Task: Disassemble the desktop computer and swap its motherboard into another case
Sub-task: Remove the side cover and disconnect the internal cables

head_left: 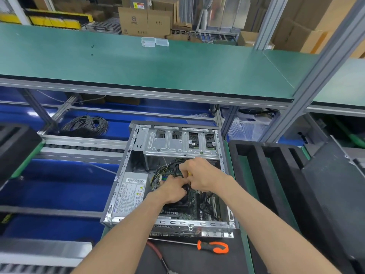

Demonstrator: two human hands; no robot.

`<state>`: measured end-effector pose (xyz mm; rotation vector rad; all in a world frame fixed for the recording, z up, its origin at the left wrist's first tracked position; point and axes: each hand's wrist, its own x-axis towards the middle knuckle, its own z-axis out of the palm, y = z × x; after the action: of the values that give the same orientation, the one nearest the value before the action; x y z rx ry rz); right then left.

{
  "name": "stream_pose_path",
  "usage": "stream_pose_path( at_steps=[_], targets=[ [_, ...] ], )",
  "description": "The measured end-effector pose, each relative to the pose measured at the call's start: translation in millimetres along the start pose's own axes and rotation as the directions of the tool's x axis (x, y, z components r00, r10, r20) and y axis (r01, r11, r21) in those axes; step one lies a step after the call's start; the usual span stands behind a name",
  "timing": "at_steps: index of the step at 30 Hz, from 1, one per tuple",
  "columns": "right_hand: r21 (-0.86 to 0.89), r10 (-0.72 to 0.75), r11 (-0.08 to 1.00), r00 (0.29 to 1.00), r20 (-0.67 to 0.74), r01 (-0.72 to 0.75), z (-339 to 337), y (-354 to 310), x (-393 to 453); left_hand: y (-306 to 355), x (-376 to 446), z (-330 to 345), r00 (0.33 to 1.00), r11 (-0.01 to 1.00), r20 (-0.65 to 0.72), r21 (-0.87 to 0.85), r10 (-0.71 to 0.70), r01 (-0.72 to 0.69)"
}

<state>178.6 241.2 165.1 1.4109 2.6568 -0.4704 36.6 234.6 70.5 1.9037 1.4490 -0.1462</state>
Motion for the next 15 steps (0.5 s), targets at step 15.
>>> stream_pose_path(
  at_steps=[15],
  targets=[
    [-0.038, -0.044, 0.998, 0.996, 0.079, 0.047, -7.8, -5.6, -0.5, 0.0, 0.6, 1.2, 0.999, 0.999, 0.025, -0.001, -0.033, 0.033]
  ],
)
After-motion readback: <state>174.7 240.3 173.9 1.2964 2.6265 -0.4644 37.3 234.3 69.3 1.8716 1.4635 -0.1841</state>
